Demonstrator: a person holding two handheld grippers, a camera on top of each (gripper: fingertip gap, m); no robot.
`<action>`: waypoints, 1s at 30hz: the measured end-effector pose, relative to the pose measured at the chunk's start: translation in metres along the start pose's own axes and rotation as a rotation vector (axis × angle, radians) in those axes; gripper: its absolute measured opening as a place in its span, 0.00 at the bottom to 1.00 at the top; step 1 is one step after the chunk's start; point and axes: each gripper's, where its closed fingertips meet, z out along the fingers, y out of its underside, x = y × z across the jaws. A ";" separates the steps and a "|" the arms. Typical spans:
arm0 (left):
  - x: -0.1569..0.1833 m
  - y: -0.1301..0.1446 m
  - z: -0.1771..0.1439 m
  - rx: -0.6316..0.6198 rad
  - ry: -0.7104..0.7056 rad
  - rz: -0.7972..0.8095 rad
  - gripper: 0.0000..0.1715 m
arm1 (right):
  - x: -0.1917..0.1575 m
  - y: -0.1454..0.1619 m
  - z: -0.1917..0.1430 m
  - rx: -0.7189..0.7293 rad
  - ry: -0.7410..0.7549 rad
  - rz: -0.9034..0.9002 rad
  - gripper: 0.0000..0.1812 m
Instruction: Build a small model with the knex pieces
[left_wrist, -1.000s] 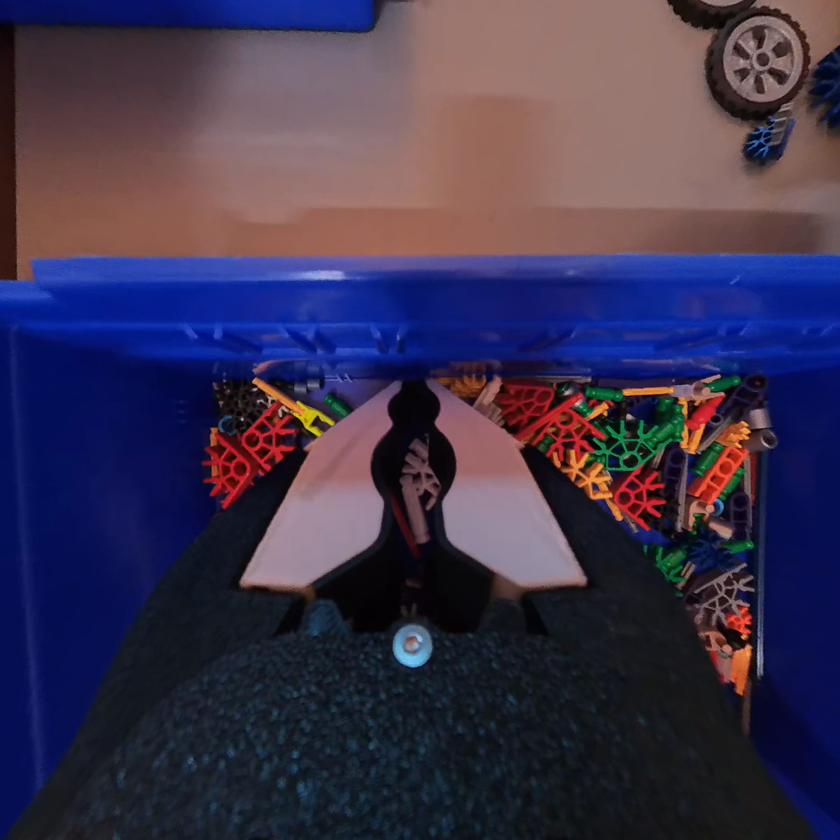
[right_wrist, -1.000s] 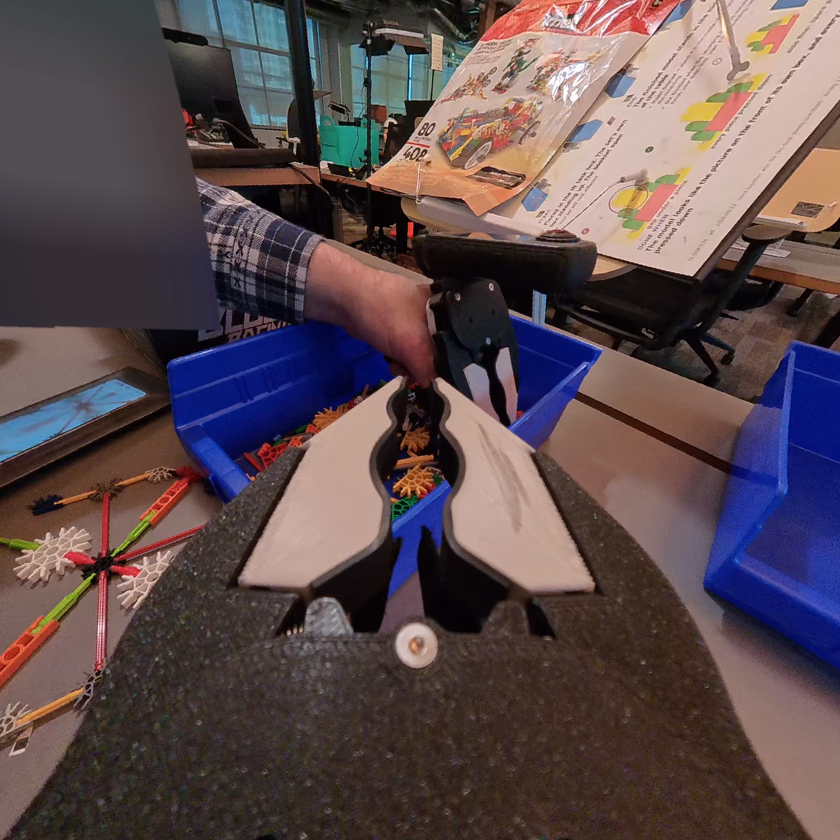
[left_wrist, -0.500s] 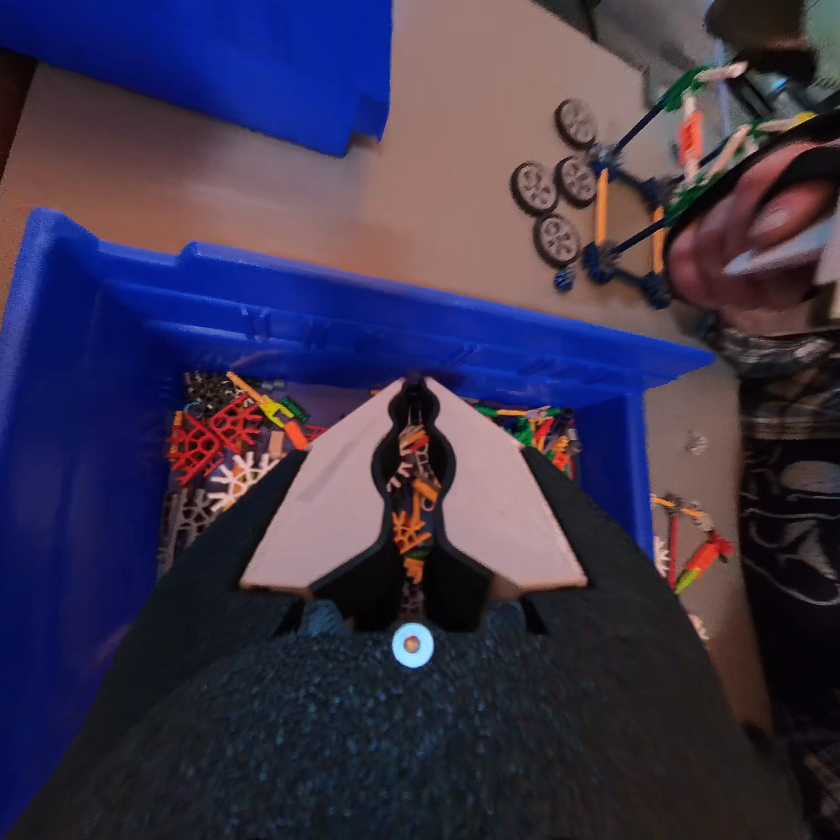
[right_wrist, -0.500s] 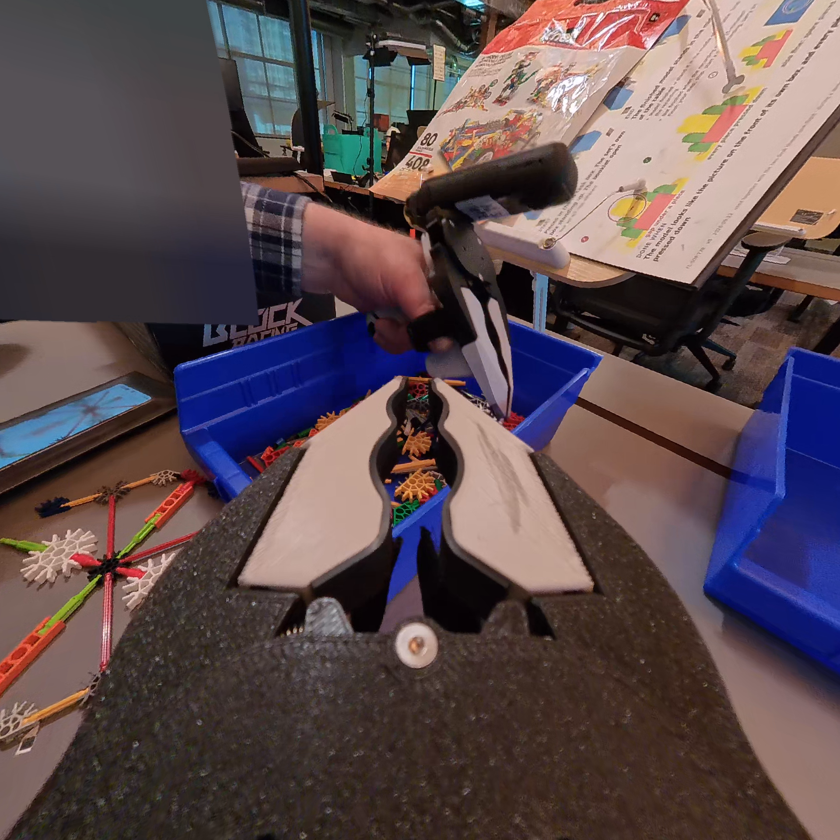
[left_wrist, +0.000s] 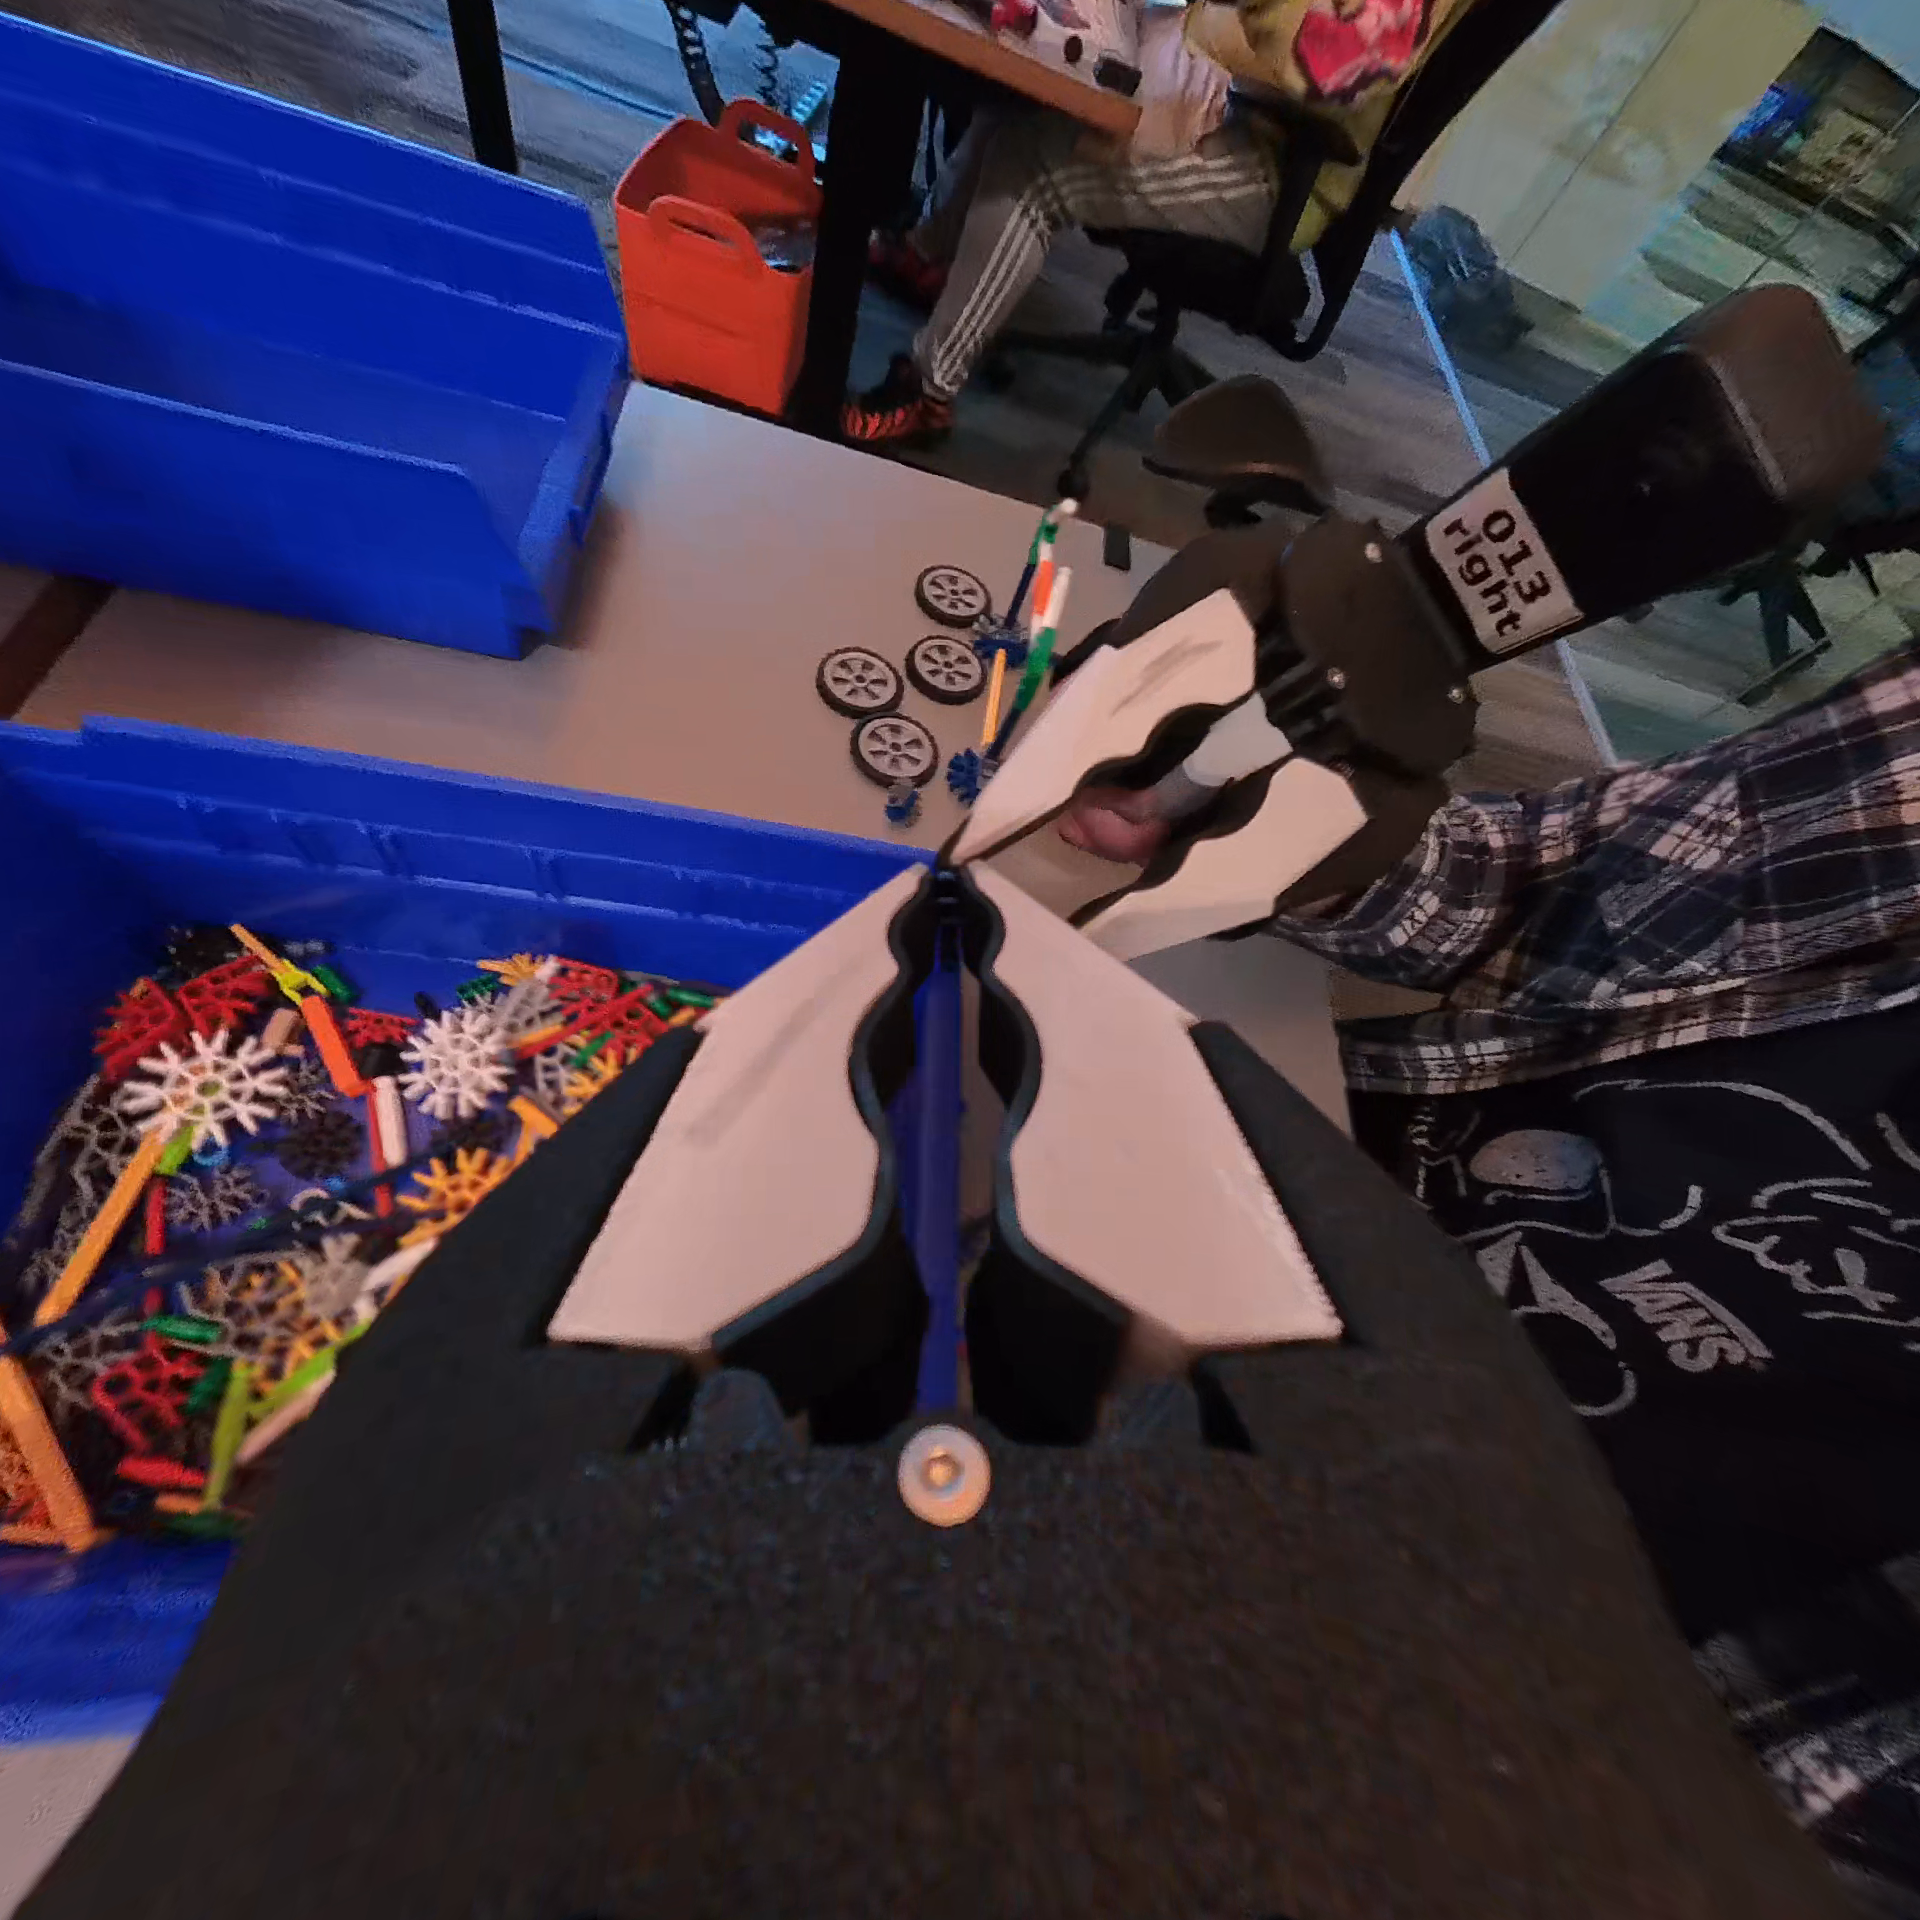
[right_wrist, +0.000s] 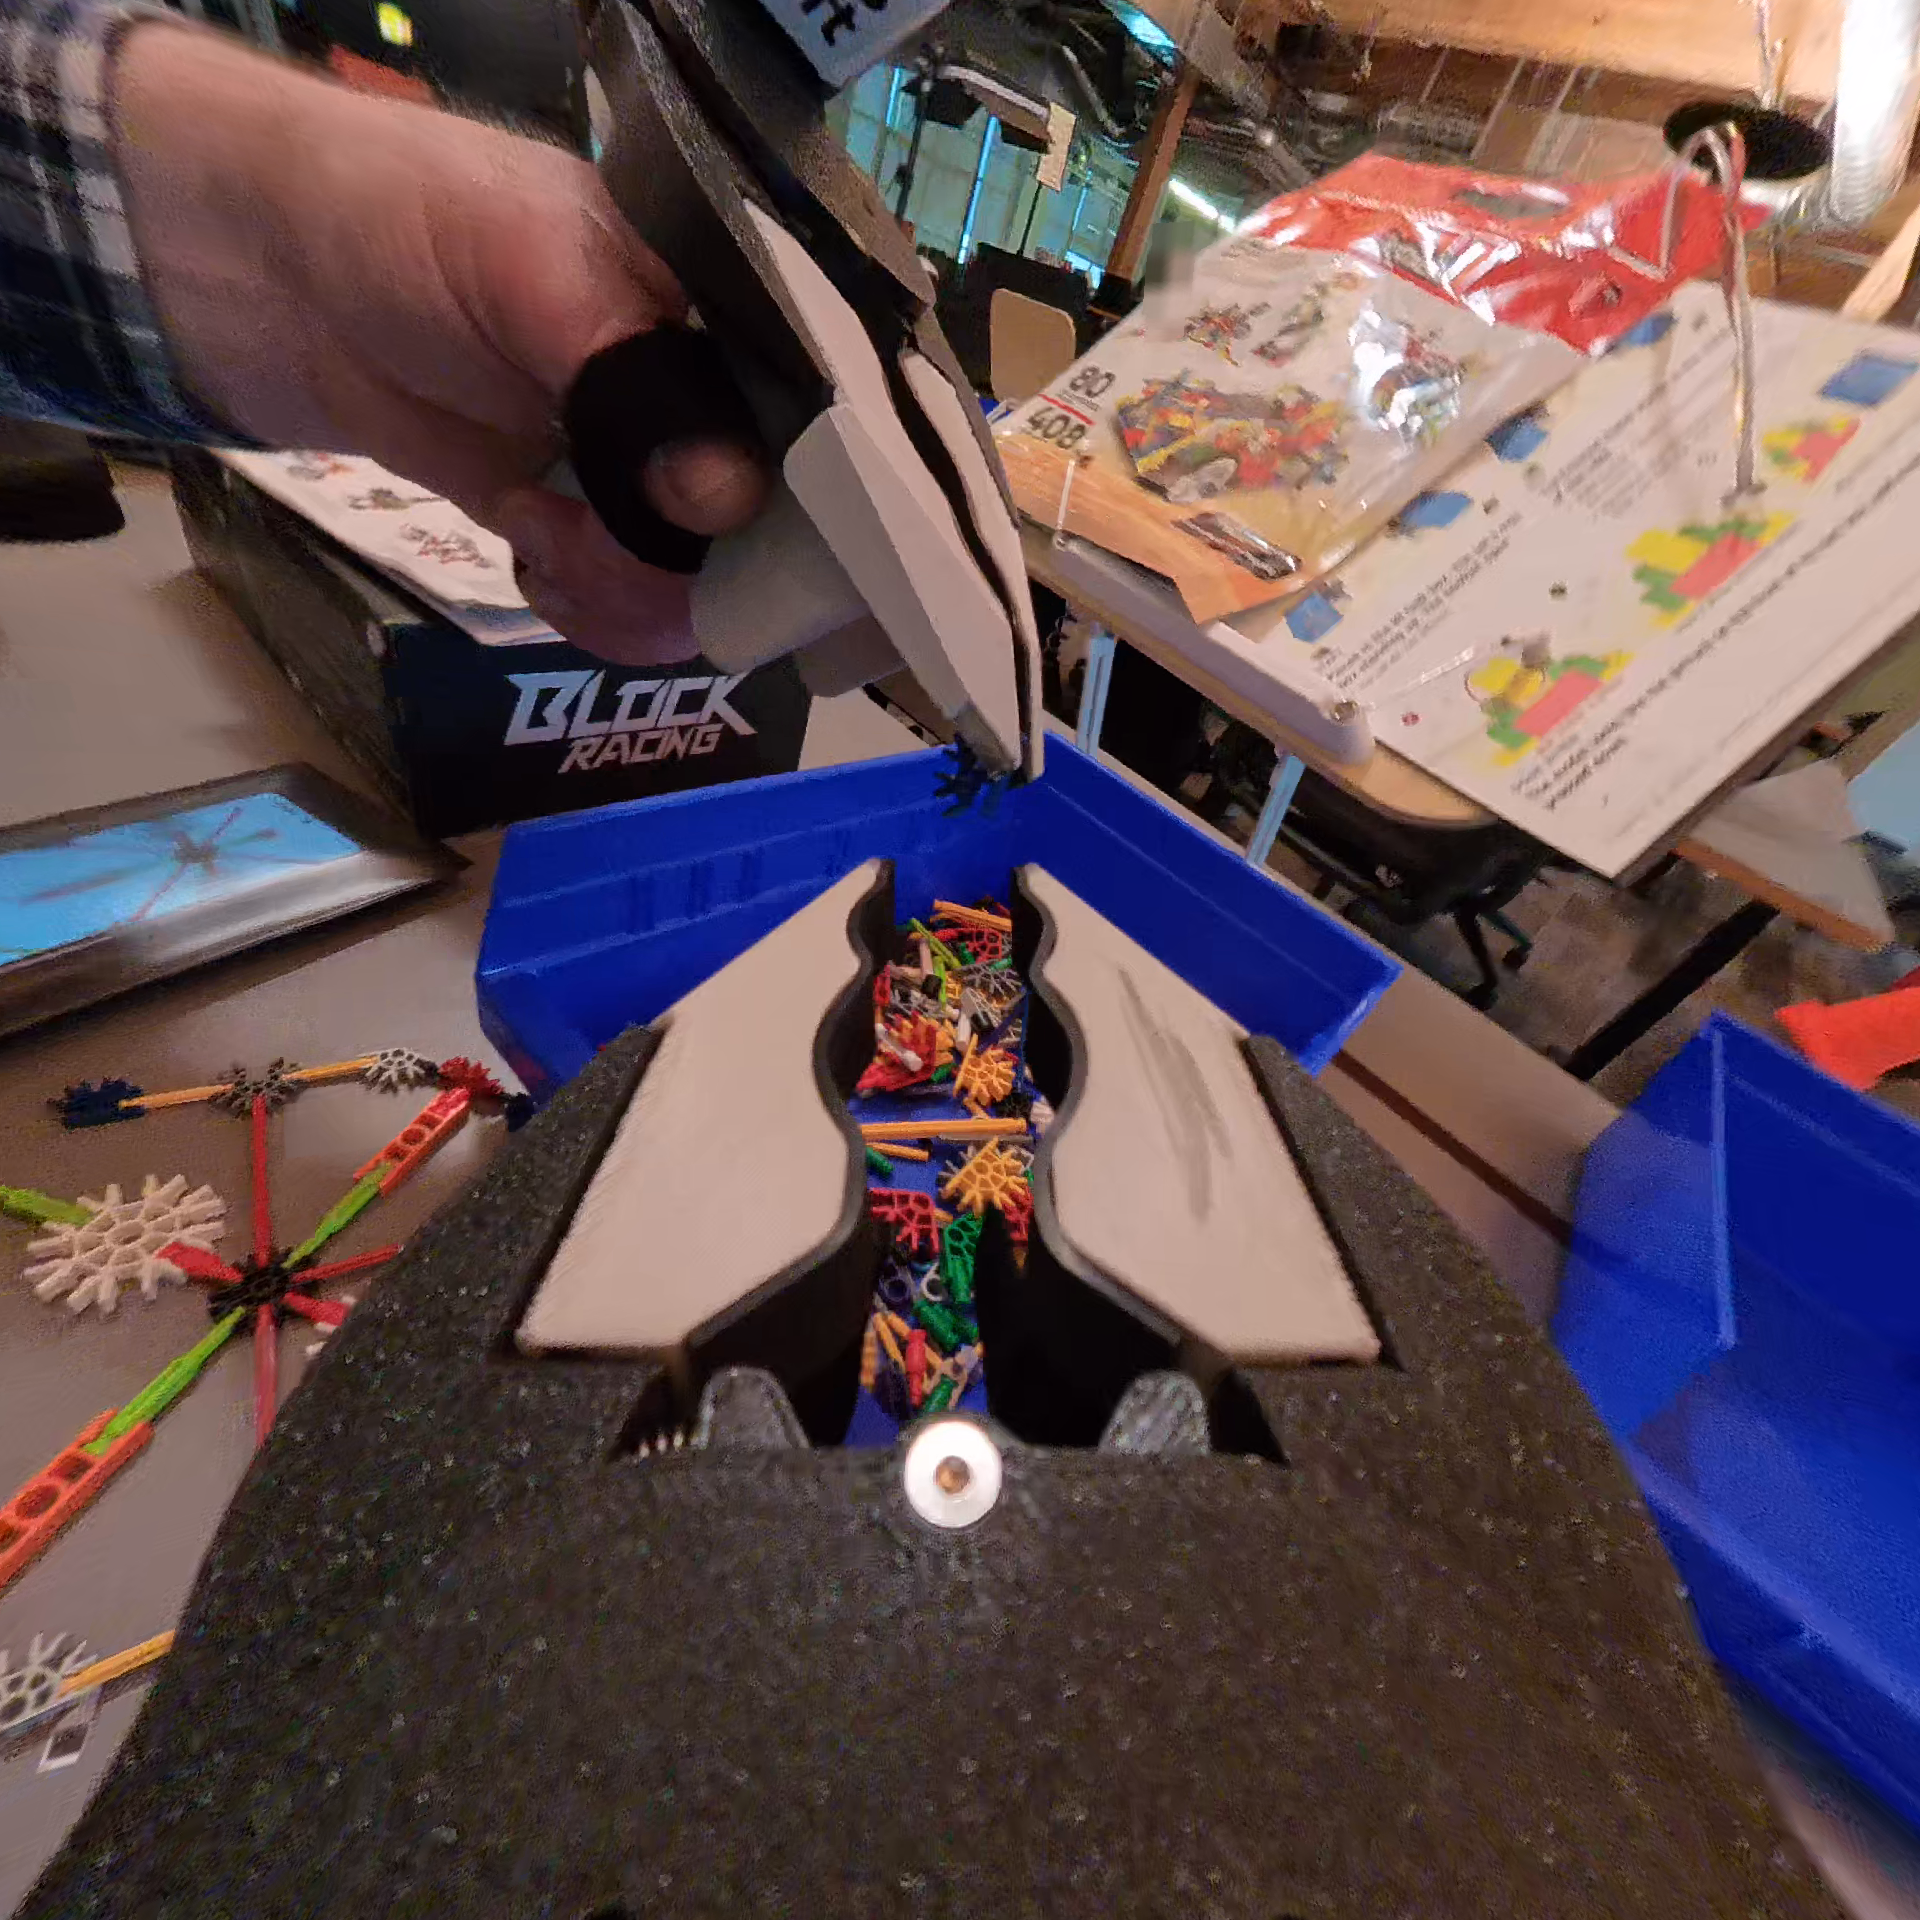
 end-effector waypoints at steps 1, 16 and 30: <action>0.008 0.003 -0.004 0.010 -0.021 0.005 0.01 | -0.007 -0.005 -0.001 -0.001 0.004 -0.028 0.12; 0.075 0.037 -0.041 0.209 -0.023 -0.121 0.01 | -0.095 -0.028 -0.003 -0.040 -0.037 -0.157 0.13; 0.092 0.060 -0.044 0.423 0.106 -0.318 0.01 | -0.110 -0.032 -0.017 -0.064 0.094 -0.213 0.14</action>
